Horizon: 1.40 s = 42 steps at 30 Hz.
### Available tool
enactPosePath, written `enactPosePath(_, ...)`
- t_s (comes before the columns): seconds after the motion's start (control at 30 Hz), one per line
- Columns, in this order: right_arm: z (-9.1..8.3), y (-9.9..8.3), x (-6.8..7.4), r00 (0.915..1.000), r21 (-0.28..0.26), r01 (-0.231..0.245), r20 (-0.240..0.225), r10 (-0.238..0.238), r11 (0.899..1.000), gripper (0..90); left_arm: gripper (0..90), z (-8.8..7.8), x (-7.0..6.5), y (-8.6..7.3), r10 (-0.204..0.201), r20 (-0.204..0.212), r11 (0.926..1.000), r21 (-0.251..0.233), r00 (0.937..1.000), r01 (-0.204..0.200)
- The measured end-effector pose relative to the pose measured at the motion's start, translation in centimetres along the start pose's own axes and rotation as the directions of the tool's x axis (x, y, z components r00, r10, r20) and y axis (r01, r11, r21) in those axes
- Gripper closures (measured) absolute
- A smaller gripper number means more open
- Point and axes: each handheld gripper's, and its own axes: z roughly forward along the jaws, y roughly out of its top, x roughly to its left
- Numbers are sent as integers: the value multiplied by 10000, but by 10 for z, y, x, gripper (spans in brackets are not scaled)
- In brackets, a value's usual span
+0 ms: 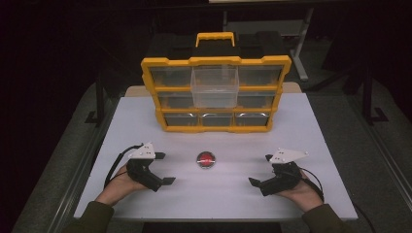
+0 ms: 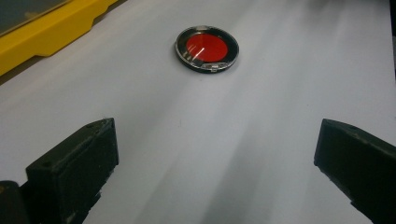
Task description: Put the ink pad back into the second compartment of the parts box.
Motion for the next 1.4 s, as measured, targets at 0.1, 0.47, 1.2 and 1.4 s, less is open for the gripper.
enactPosePath(0.1, 0, 0, 0, 10000, 0, 50, -11, -50, 10000, 0, 0, 1, 0, 3, -15, 110, 10000, -43, 9999, 16)
enactPosePath(0.47, 1, 1, 1, 9999, -55, 117, -80, -117, 9999, 0, 0, 3, 0, 10, 159, 171, 9999, -68, 9997, -158)
enactPosePath(1.2, 6, 2, -3, 9996, -223, 129, -254, -135, 9997, 0, 0, 12, 4, 27, 336, 271, 9993, -172, 9991, -331)
enactPosePath(1.4, 8, 2, -1, 9995, -146, 187, -260, -190, 9997, 0, 0, 15, 4, 31, 392, 325, 9991, -145, 9987, -387)
